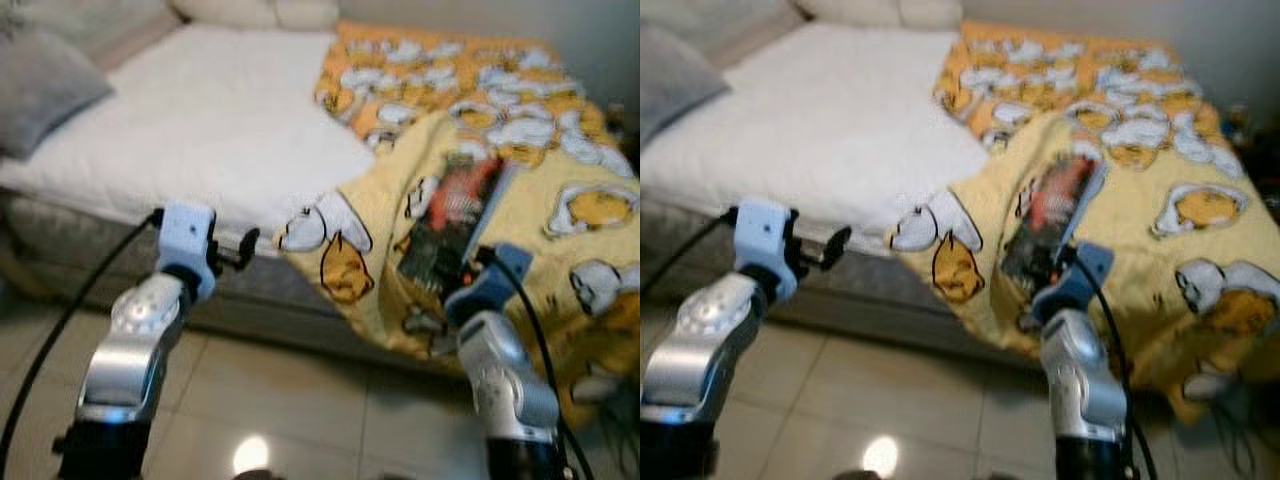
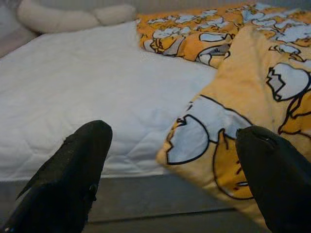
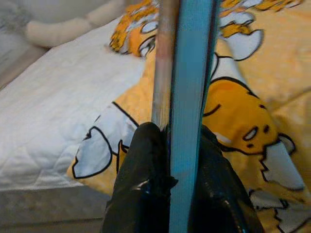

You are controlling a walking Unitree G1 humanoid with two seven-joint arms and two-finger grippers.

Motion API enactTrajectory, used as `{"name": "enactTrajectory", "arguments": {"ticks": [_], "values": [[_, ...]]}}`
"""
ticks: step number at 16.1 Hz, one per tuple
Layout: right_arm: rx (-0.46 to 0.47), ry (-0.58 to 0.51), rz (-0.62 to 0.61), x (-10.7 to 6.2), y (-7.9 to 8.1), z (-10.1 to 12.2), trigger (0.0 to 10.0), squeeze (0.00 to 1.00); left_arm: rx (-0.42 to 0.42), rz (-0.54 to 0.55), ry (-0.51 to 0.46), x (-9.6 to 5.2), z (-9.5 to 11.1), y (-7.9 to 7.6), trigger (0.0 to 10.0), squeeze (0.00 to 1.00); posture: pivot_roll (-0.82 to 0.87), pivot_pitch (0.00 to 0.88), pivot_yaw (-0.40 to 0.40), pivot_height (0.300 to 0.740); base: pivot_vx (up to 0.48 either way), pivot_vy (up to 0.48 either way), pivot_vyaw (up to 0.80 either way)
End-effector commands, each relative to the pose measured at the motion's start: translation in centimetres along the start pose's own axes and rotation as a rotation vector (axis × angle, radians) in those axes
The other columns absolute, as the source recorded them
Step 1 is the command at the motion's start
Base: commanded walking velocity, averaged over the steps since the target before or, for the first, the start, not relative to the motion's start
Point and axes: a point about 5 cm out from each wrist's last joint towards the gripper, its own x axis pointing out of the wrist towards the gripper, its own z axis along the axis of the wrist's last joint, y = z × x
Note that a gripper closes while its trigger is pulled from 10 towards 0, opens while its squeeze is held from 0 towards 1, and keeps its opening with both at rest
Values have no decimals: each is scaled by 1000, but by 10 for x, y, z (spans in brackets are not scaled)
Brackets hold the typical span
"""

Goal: Clean up the room

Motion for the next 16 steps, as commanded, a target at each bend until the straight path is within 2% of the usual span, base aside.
{"name": "enactTrajectory", "arguments": {"ticks": [1, 5, 16], "values": [[12, -40, 37, 0, 11, 8, 10000, 0, 5, 15, -5, 0, 2, 3, 10000, 0, -19, 0, -4, 740, 0, 0, 0], [0, -38, 43, 0, 11, 8, 10000, 0, -6, 13, -17, 0, 4, 5, 10000, 0, -19, 0, -3, 740, 0, 0, 0], [-33, -31, 54, 0, 19, 9, 10000, 0, -21, 17, -13, 0, 3, 5, 10000, 0, -20, 0, -2, 740, 310, 0, 0]]}}
